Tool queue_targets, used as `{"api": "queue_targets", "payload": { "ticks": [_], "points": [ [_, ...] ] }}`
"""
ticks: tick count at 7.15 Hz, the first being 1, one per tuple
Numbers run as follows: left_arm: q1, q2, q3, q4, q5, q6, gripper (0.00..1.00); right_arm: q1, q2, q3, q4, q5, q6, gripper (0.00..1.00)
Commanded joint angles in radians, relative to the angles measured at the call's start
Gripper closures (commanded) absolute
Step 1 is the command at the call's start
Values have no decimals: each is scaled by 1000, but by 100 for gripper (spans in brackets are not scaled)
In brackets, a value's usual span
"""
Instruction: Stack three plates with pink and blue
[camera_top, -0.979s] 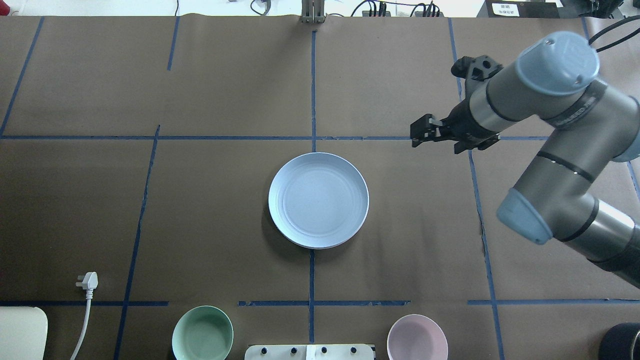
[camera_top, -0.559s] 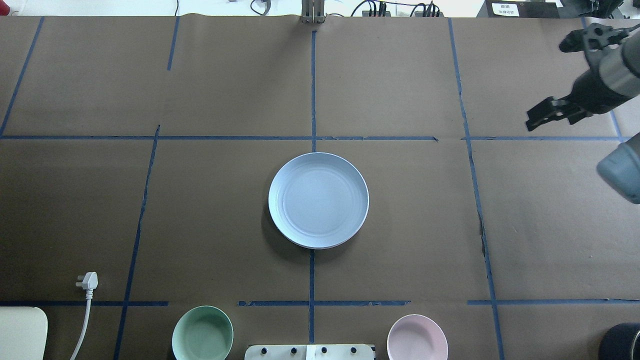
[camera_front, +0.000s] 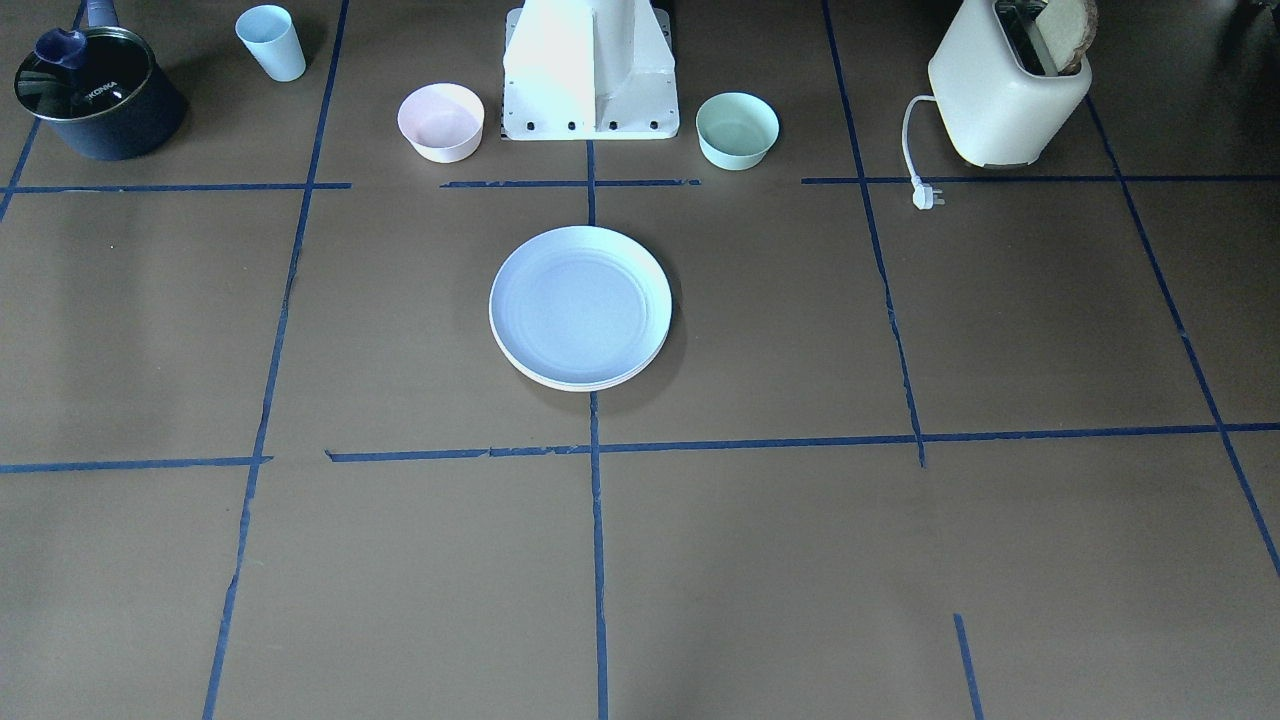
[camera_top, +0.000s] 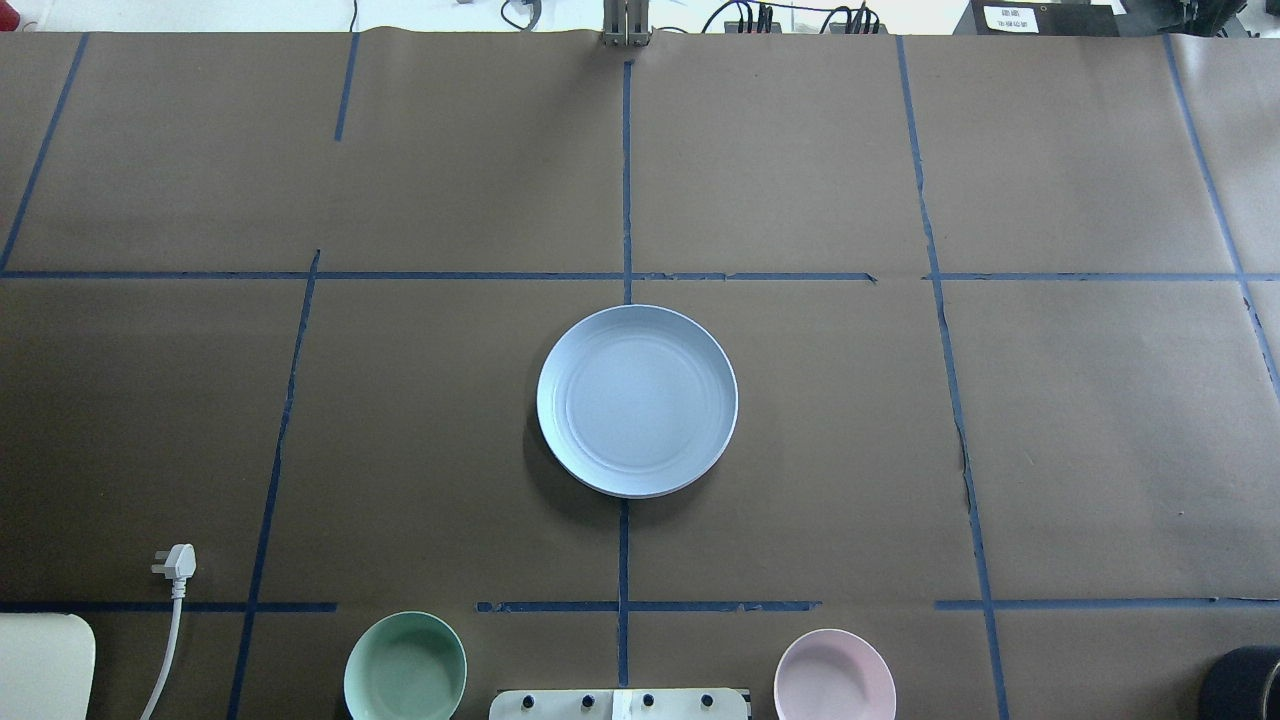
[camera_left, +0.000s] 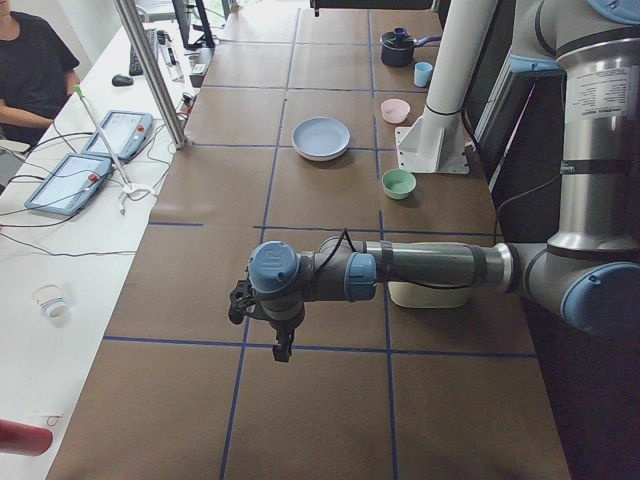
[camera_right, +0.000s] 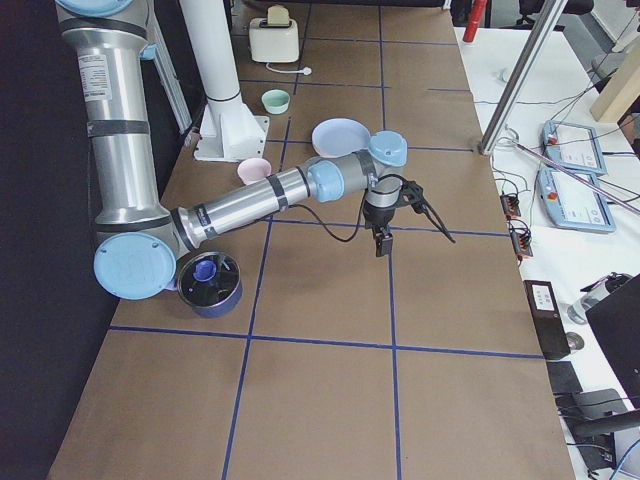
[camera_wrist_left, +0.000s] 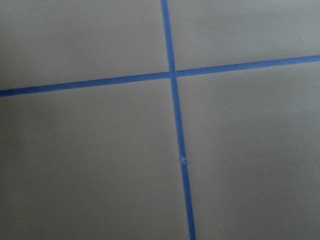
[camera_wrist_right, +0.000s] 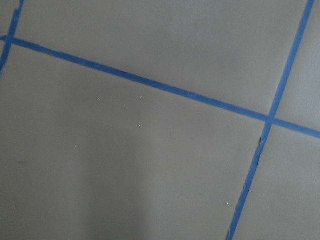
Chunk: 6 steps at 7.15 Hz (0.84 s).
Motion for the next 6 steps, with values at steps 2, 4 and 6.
{"api": "queue_targets", "payload": {
  "ticks": [2, 4, 6],
  "points": [
    [-4, 25, 8, -6, -2, 2, 0, 80, -35, -73, 1, 34, -18, 0],
    [-4, 25, 8, -8, 2, 2, 0, 163, -84, -119, 30, 53, -19, 0],
    [-4, 25, 8, -8, 4, 0, 0, 187, -95, -118, 33, 26, -21, 0]
  ]
}}
